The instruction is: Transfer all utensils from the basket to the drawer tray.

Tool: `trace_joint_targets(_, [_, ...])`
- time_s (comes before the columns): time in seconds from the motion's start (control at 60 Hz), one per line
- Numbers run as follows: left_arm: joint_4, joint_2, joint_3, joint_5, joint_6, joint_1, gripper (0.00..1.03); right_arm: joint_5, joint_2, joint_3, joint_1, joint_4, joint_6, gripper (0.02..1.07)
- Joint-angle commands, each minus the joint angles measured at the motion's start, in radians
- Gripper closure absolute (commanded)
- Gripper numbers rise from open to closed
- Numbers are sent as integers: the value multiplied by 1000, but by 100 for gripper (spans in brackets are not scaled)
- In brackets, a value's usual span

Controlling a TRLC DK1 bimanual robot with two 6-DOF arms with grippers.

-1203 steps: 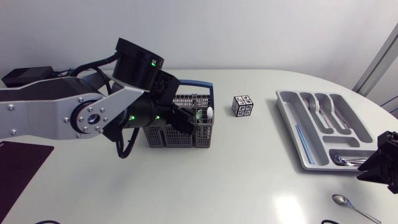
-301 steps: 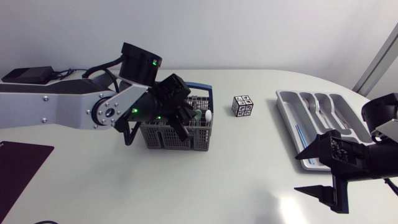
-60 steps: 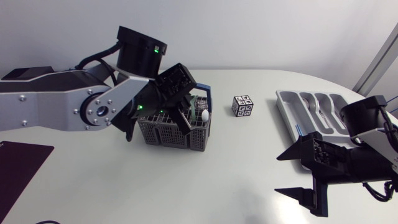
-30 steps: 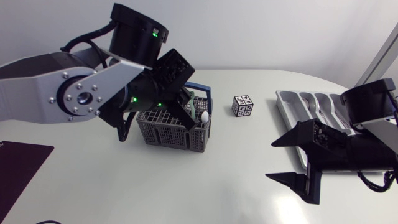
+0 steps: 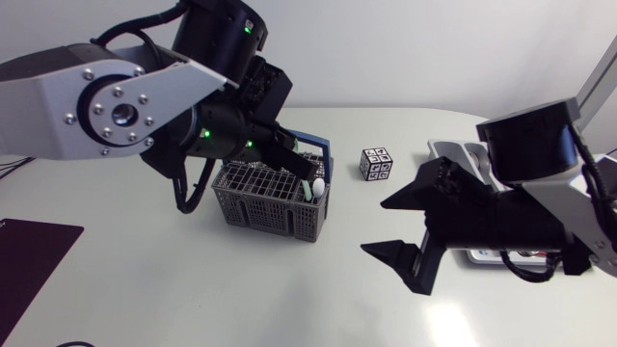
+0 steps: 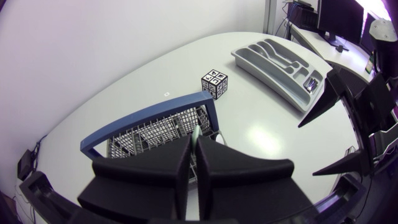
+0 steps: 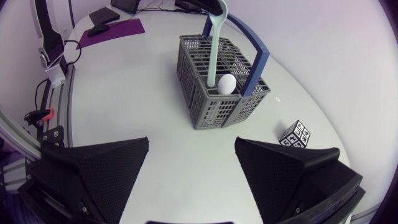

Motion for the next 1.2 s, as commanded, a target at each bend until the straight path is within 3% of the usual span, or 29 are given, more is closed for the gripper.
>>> trace_joint_targets(0.0, [-17,15,36,10,-50,5,100,12,38,46,27,28,97,7])
trace_joint_targets(0.667, [-160,68,138,347,-220,50,100,2,250,240,82,94,238,17])
trace_joint_targets(1.183, [-201,86,160,478,-242,65,100,-9,277,250,77,118,219,67])
